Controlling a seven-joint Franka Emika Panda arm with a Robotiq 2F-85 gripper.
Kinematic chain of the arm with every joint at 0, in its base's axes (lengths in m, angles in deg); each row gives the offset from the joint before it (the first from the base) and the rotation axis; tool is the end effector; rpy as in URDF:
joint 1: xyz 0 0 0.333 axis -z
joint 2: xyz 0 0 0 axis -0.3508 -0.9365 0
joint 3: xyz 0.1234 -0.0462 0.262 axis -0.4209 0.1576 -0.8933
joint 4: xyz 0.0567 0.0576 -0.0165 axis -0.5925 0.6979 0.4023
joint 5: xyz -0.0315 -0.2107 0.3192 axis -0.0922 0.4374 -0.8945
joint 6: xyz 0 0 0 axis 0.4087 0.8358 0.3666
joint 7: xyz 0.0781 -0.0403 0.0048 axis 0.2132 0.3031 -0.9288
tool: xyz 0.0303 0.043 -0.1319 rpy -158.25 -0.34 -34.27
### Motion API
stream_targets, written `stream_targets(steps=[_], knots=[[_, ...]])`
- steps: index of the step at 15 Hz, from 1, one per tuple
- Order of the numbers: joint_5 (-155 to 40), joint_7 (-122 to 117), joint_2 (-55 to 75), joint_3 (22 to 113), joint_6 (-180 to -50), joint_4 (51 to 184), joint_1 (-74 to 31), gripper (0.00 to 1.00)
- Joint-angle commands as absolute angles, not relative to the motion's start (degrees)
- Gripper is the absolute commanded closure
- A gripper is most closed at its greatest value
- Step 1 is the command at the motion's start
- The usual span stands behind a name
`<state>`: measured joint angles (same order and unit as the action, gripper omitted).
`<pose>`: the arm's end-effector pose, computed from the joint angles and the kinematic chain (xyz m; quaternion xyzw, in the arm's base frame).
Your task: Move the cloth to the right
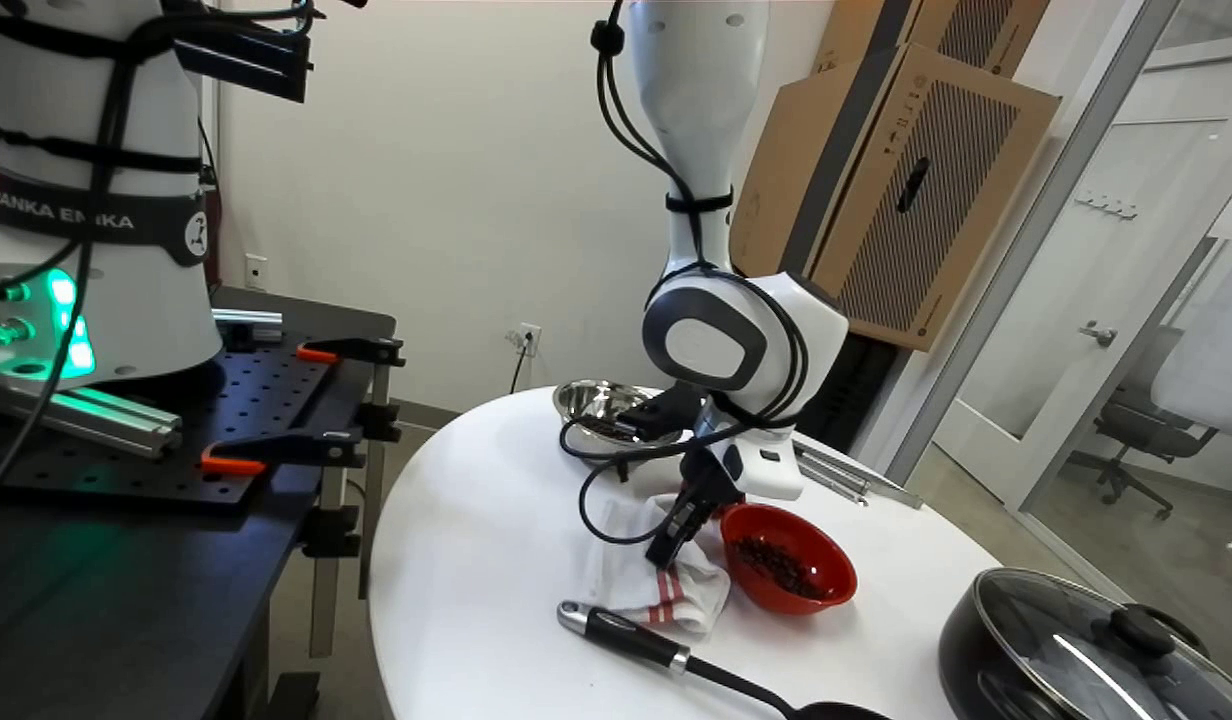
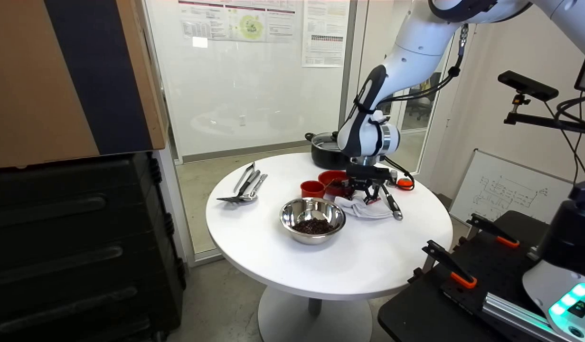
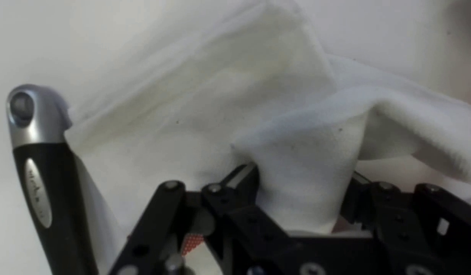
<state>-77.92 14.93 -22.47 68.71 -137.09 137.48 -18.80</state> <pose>0.5409 -0.0796 -0.0151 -0.9270 0.3724 0.0427 0.0134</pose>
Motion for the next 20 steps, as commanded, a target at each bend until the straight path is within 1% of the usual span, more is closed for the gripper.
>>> stream_targets(steps=[1,2,4,5,13,17,20], knots=[[-78.7,14.68,-21.68,67.88,-139.02,139.37,-18.73,0.93],[-78.84,14.14,-20.97,67.31,-139.19,139.95,-18.45,0.97],[-78.95,12.52,-18.76,65.89,-139.69,141.92,-17.83,0.96],[-79.11,11.1,-16.99,64.62,-139.38,143.4,-16.96,1.0],[-80.88,3.39,-3.26,60.09,-137.57,154.59,-11.59,1.0],[-86.13,-2.97,5.28,57.53,-137.96,160.01,-6.23,1.0],[-91.63,-7.05,10.69,58.07,-136.96,162.21,-2.9,1.0]])
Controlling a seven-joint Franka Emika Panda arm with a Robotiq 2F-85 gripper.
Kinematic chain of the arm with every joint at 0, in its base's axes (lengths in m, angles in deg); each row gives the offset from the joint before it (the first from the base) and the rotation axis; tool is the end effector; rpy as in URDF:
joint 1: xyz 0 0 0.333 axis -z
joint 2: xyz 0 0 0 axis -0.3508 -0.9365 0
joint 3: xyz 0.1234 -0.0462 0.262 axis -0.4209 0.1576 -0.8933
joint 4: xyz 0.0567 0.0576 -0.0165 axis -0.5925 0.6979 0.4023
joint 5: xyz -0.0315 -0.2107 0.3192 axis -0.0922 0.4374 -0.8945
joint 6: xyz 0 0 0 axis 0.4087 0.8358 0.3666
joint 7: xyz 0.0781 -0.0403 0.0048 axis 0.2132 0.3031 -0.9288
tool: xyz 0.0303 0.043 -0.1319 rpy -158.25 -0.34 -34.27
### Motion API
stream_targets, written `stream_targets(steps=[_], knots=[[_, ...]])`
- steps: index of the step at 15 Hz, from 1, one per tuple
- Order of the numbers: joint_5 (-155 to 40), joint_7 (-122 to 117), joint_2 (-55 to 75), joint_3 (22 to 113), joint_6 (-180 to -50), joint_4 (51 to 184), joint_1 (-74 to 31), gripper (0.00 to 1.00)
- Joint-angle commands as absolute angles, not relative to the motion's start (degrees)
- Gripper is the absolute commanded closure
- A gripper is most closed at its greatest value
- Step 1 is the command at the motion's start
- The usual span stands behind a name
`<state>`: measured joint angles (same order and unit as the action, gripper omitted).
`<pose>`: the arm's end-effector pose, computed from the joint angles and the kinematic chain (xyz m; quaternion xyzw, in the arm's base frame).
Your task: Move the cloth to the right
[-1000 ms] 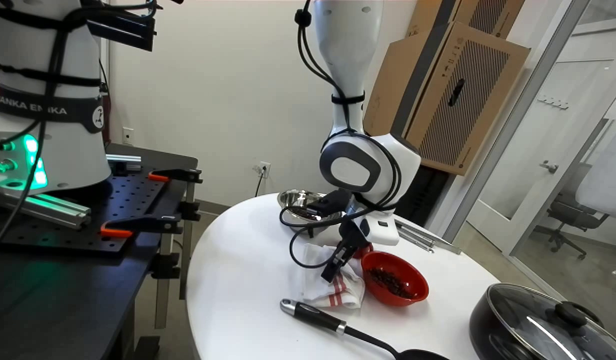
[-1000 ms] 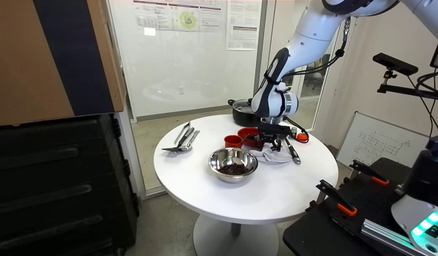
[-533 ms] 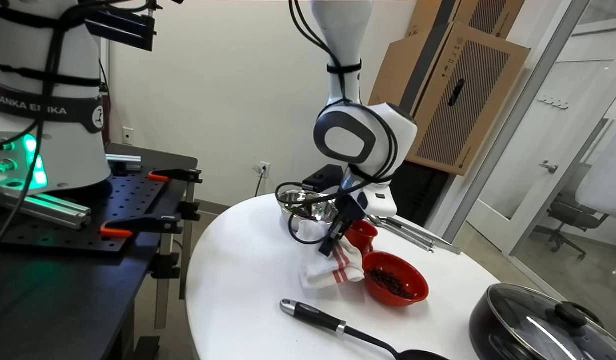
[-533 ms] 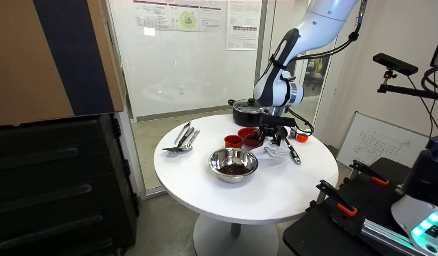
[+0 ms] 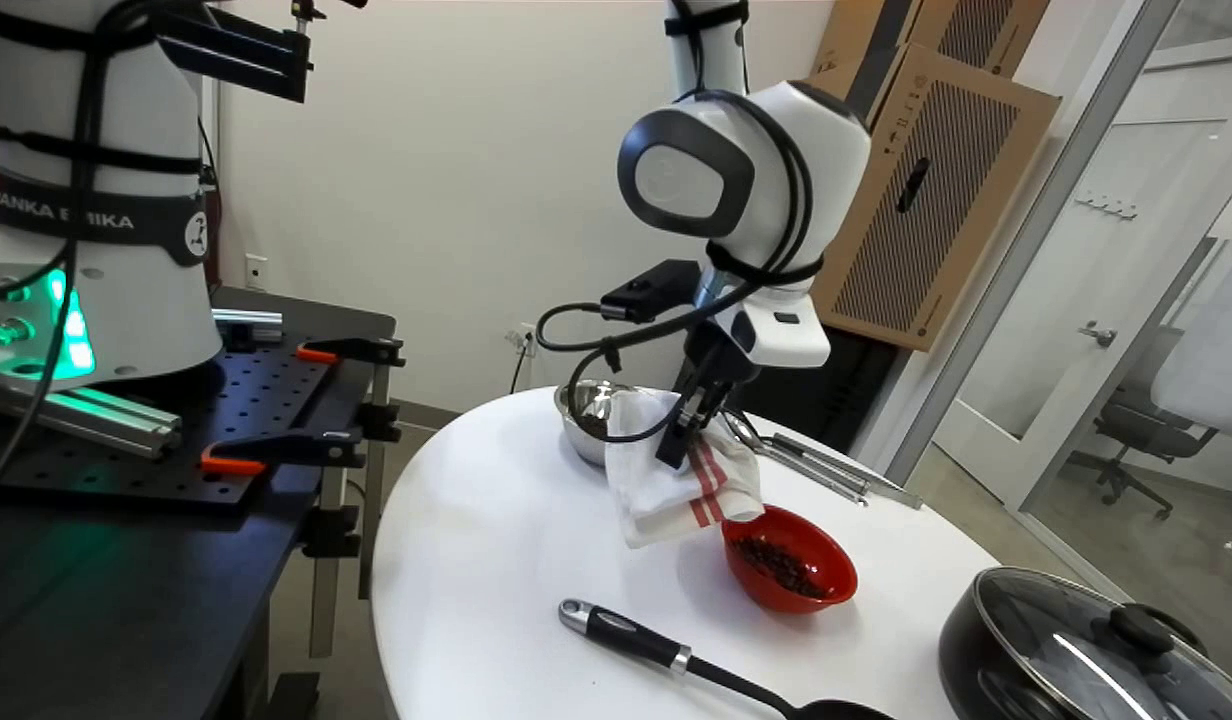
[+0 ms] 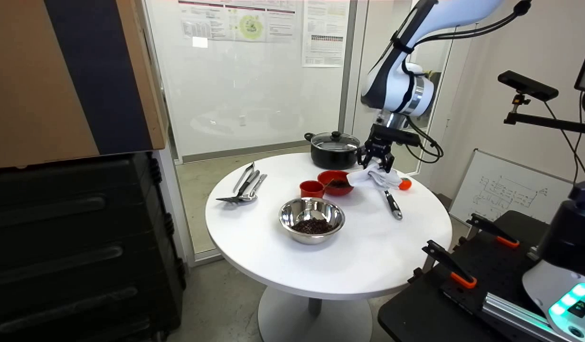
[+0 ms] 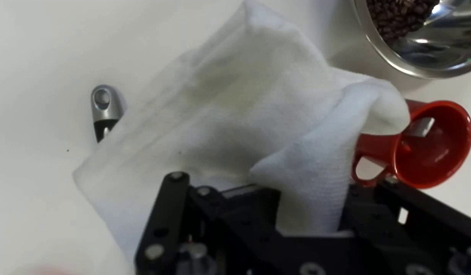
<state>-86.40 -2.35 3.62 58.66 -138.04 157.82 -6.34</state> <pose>0.5000 -0.0902 0.1212 -0.9388 0.3282 -0.0130 0.1038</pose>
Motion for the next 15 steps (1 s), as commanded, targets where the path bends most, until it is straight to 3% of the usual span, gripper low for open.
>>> stream_targets(steps=[1,10,15], knots=[[-93.38,-8.06,12.2,58.81,-136.76,162.9,-2.15,1.0],[-116.06,-9.68,12.95,60.39,-136.84,166.83,7.21,1.0],[-114.01,-8.92,11.41,60.53,-137.06,167.63,7.07,1.0]])
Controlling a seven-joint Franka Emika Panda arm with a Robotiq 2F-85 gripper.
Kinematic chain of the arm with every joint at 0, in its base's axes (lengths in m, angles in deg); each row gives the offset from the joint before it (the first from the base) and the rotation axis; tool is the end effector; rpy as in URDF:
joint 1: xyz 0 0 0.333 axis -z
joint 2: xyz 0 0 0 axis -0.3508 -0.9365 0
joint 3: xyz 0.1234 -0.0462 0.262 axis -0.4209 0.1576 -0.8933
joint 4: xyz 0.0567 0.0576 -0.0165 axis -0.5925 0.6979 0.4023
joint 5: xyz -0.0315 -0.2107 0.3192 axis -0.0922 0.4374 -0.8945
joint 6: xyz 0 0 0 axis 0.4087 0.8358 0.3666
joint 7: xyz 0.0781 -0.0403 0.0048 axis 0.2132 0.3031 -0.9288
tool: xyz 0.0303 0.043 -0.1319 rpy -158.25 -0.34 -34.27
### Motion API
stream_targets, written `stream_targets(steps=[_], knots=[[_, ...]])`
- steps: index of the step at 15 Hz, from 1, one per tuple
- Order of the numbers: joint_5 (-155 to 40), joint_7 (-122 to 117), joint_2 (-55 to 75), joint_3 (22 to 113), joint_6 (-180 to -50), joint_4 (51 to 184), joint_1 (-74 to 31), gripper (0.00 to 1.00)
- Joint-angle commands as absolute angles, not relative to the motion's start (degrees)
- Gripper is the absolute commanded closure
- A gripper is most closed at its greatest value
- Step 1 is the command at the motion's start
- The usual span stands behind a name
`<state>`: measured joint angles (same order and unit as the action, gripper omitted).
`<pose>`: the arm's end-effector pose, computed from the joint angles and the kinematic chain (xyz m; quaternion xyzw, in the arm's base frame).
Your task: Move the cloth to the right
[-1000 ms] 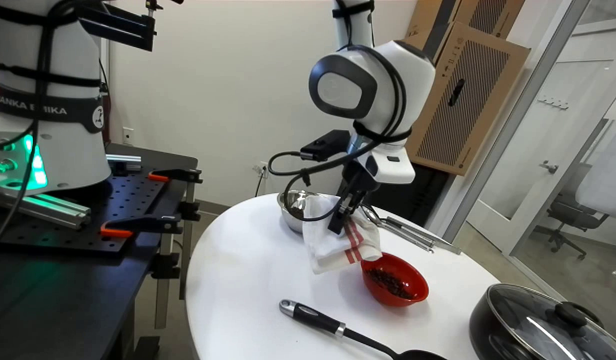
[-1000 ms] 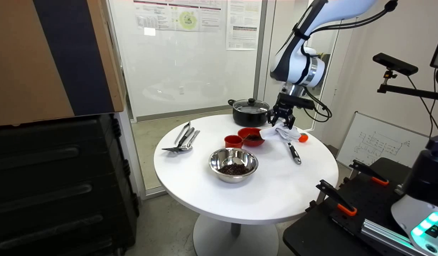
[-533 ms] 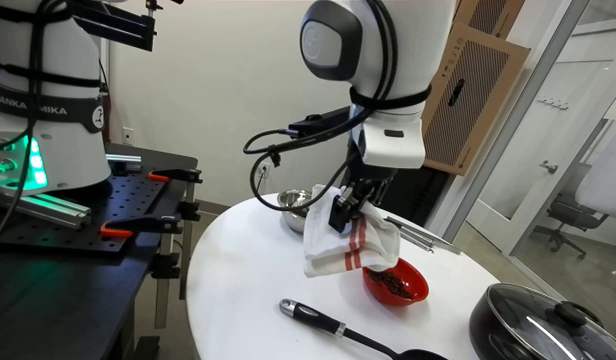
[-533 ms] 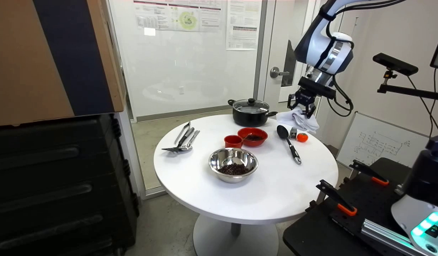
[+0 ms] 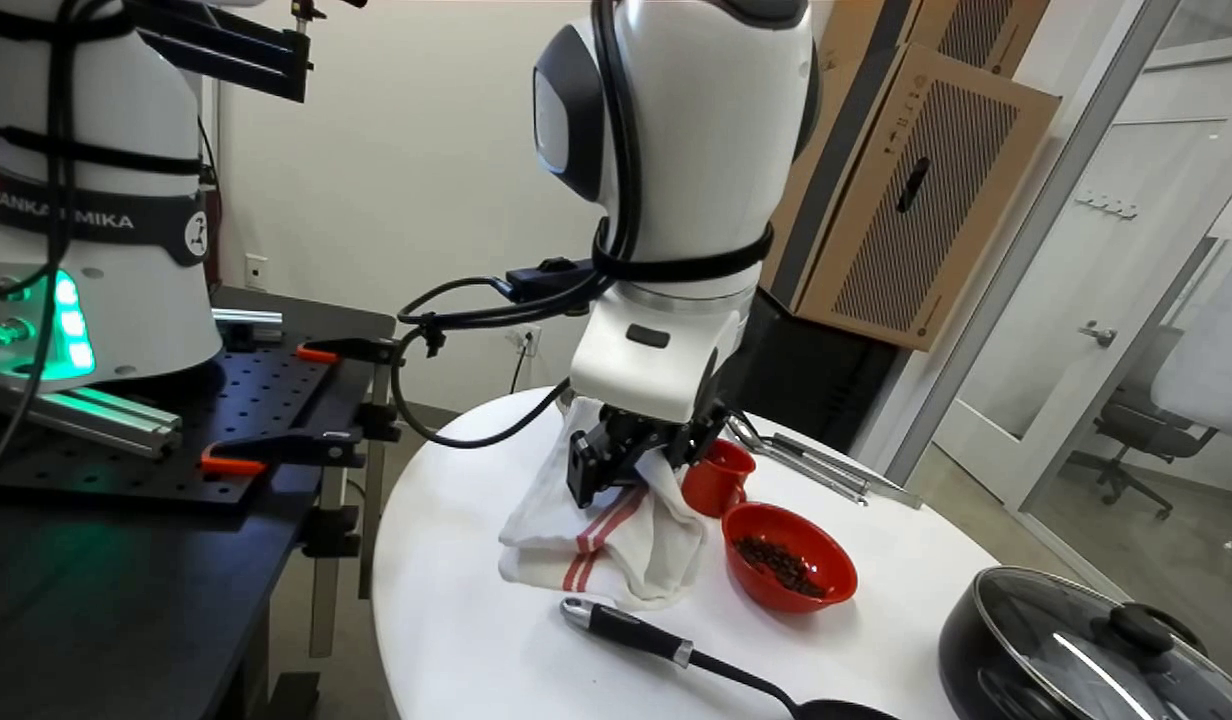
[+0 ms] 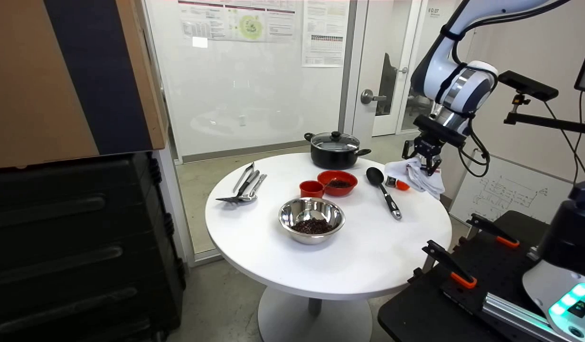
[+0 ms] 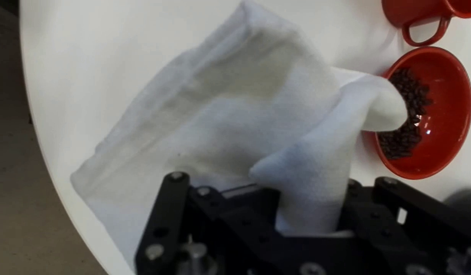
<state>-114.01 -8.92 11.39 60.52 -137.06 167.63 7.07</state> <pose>0.4011 -0.2024 0.1293 -0.7908 0.5848 -0.0255 0.1788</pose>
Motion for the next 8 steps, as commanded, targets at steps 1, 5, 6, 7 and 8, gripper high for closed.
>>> stream_targets(steps=[1,5,6,7,8], knots=[[-114.02,-8.91,11.22,60.42,-137.09,167.63,7.01,1.0],[-114.1,-2.17,8.83,67.26,-134.51,165.3,1.95,1.0],[-114.25,0.04,7.69,69.03,-134.38,164.35,1.44,1.0],[-114.83,1.79,6.45,70.63,-134.36,163.3,1.19,1.0],[-114.39,3.95,5.17,72.31,-133.76,162.15,1.02,1.0]])
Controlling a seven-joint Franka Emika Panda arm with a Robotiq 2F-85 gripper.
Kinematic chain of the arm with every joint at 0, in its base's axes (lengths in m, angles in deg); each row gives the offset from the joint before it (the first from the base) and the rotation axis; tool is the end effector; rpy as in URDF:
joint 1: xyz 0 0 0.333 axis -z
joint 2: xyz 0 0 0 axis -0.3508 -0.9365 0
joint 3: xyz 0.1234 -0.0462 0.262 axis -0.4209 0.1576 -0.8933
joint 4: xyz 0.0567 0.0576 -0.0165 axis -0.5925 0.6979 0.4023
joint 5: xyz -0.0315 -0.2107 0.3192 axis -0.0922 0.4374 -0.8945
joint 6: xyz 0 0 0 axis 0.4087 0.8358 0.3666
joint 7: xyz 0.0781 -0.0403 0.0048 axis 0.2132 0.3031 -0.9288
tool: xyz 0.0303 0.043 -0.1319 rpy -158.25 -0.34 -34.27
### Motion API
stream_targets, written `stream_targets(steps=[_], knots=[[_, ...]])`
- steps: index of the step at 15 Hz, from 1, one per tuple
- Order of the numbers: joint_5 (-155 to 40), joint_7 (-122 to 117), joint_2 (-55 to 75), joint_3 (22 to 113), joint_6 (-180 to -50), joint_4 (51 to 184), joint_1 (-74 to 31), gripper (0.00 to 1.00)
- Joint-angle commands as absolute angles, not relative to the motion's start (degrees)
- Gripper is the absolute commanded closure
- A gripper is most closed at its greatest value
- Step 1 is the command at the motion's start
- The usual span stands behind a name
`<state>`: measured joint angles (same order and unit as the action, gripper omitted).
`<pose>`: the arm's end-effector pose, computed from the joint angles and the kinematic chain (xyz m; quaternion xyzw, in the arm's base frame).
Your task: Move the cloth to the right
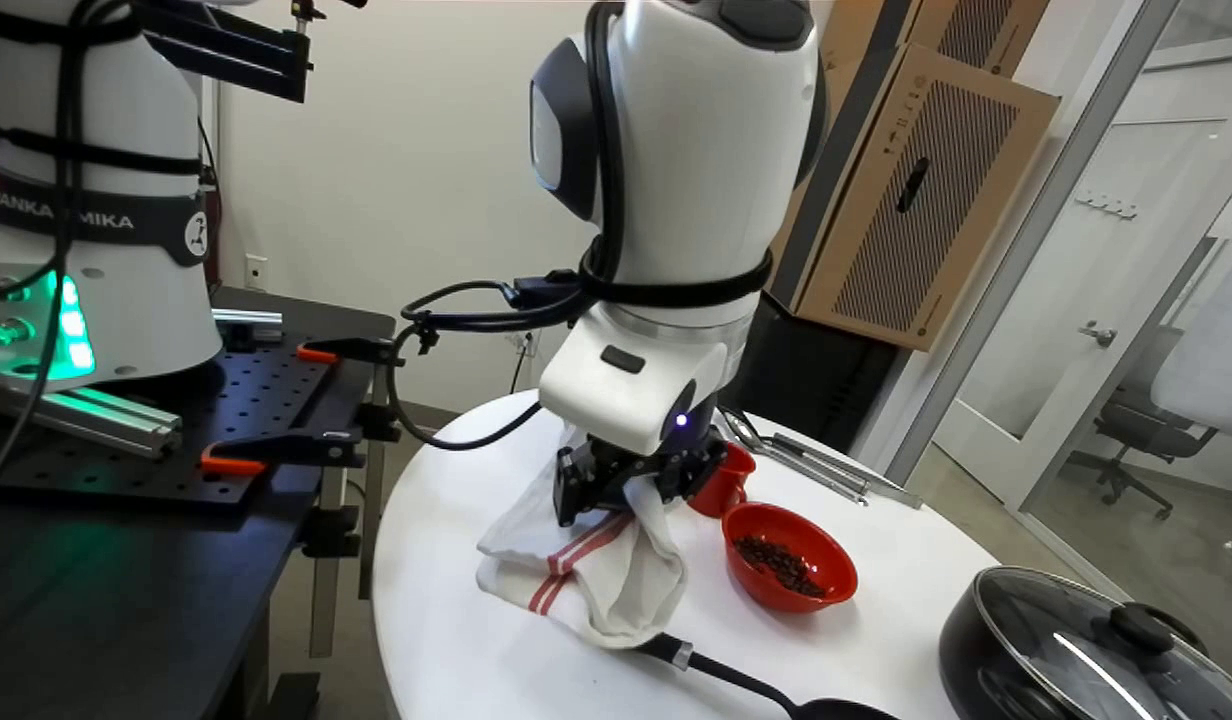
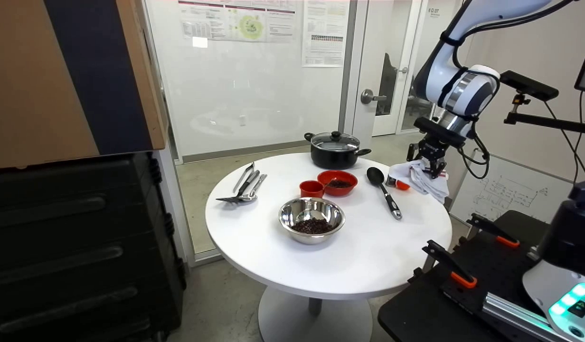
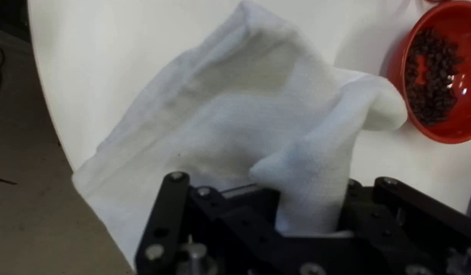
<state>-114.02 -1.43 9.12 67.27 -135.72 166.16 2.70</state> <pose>0.3932 -0.2212 0.1183 -0.7417 0.6491 -0.0052 0.1688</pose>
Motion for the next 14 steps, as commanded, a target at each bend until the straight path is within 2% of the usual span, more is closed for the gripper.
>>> stream_targets(steps=[1,14], knots=[[-114.85,5.56,3.65,73.54,-133.27,160.61,1.25,1.0],[-124.62,15.98,-14.75,76.27,-136.01,146.46,-0.51,1.0]])
